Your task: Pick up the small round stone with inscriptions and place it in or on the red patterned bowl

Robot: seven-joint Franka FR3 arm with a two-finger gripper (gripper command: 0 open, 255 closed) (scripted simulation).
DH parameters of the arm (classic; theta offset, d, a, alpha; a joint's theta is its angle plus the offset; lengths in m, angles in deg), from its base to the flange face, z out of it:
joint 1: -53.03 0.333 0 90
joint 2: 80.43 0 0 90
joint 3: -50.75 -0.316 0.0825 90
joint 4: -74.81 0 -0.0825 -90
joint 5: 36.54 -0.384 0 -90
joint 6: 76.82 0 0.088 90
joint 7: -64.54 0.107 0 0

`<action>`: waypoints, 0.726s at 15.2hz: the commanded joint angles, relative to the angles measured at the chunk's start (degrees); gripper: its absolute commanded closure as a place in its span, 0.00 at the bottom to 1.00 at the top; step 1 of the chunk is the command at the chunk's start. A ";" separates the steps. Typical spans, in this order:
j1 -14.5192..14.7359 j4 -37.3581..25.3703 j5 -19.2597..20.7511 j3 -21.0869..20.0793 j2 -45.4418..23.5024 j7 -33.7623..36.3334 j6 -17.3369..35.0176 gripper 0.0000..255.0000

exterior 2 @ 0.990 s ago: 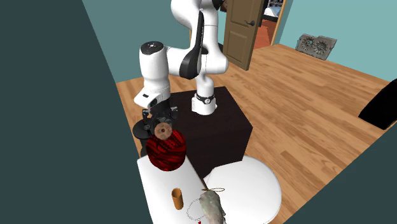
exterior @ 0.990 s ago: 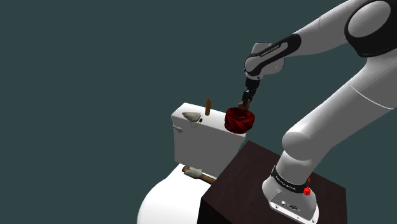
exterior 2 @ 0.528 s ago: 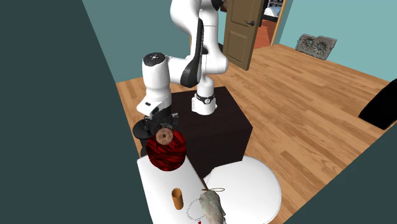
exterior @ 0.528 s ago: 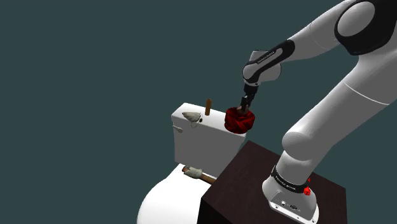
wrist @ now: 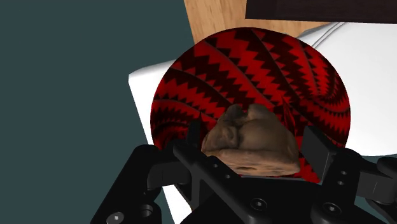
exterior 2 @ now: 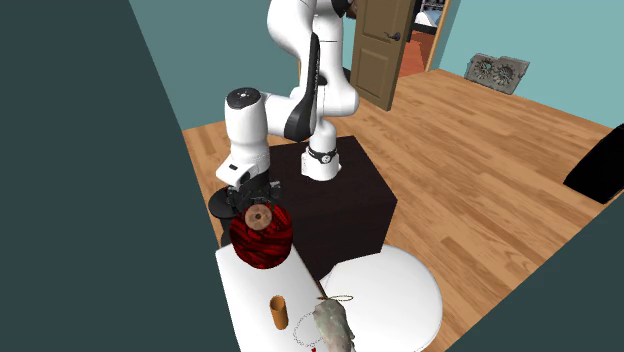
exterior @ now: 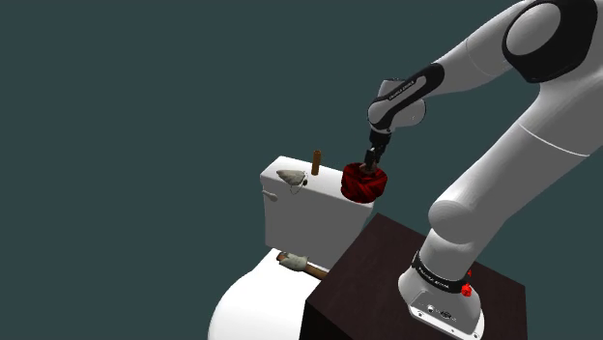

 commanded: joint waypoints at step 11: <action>-0.37 -2.76 0.93 -1.33 5.56 0.97 -8.81 0.00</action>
